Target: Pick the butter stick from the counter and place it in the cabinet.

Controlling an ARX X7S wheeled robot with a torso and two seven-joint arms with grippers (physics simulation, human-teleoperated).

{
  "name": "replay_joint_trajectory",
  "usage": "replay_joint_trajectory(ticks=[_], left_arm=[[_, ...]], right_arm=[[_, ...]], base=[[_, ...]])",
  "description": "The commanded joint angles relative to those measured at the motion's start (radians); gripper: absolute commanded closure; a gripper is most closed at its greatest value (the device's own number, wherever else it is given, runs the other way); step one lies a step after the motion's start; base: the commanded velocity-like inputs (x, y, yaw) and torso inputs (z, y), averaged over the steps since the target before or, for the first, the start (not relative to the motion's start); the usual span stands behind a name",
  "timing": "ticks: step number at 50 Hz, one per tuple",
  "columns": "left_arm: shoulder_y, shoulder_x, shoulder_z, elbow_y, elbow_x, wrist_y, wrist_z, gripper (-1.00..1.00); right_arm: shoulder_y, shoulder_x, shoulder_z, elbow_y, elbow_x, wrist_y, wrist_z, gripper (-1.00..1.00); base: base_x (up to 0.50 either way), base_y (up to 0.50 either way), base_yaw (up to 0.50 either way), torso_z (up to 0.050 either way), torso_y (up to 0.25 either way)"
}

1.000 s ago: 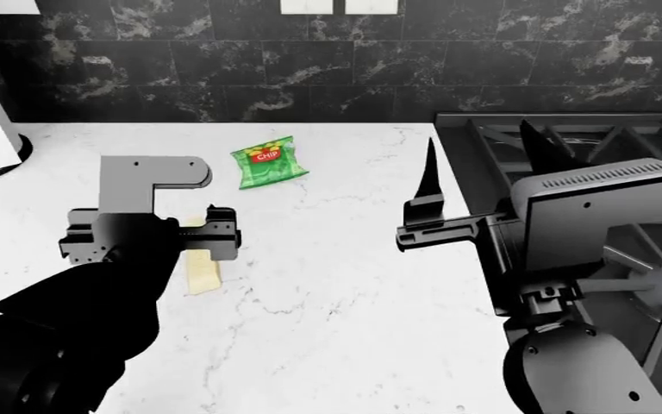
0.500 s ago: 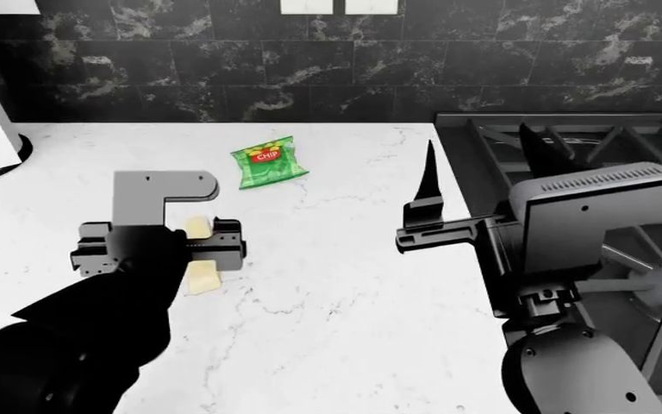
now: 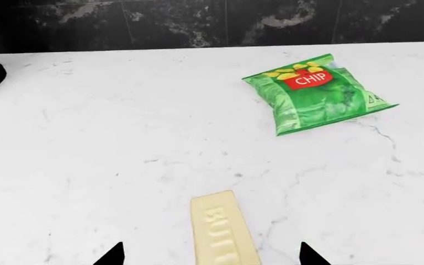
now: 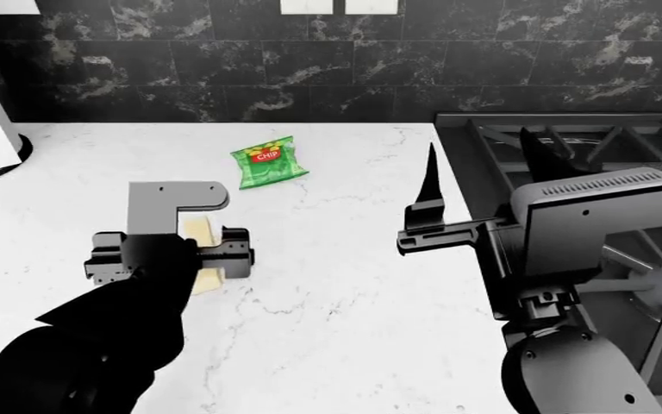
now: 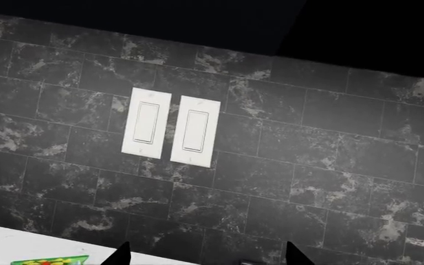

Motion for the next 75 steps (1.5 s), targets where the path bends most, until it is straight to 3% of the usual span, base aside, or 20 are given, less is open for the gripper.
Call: replay_joint_trajectory(ticks=[1,75], left_arm=[[0.009,0.001,0.010,-0.020,0.002,0.027,-0.006,-1.00],[0.032,-0.003,0.067,-0.165,0.011,0.123,-0.004,-1.00]], right_arm=[[-0.001,0.003,-0.002,0.002,0.005,-0.004,0.005,-1.00],[0.011,0.026,-0.021,-0.008,0.030,0.005,0.037,-1.00]], base=[[0.00,0.00,0.00,0.000,0.000],[0.00,0.00,0.00,0.000,0.000]])
